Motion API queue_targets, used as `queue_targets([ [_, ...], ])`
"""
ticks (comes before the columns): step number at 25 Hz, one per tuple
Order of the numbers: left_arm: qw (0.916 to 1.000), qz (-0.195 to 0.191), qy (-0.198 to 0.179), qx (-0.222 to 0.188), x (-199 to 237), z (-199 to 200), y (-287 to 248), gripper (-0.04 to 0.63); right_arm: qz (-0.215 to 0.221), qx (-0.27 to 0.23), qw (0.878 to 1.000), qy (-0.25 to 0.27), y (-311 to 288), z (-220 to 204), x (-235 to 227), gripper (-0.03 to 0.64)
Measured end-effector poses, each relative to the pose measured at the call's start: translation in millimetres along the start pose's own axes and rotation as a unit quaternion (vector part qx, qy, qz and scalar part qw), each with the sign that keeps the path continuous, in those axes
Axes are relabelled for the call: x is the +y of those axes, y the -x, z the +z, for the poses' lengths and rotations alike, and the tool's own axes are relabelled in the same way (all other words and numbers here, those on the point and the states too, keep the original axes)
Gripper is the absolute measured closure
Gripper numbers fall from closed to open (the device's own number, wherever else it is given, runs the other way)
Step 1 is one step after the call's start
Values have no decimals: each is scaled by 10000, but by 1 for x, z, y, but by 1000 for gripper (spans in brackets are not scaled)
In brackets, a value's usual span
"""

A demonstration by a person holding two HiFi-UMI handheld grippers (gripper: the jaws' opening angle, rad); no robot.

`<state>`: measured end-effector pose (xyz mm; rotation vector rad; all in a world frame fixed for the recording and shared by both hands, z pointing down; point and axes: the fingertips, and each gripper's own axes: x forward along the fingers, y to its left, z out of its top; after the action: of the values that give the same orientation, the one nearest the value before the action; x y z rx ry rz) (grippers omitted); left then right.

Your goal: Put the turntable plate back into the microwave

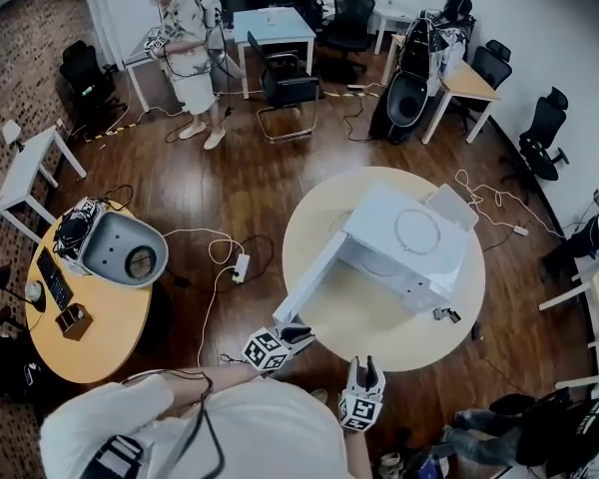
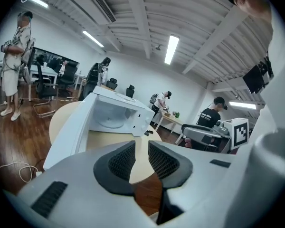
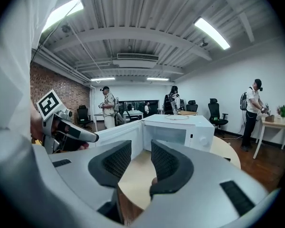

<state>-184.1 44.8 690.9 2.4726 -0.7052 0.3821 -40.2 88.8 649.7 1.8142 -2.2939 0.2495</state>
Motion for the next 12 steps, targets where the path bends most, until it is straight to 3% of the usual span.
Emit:
queue_targets([
  [12, 9996, -176, -182, 96, -8, -6, -15, 523, -58, 143, 9999, -51, 0, -14, -6, 482],
])
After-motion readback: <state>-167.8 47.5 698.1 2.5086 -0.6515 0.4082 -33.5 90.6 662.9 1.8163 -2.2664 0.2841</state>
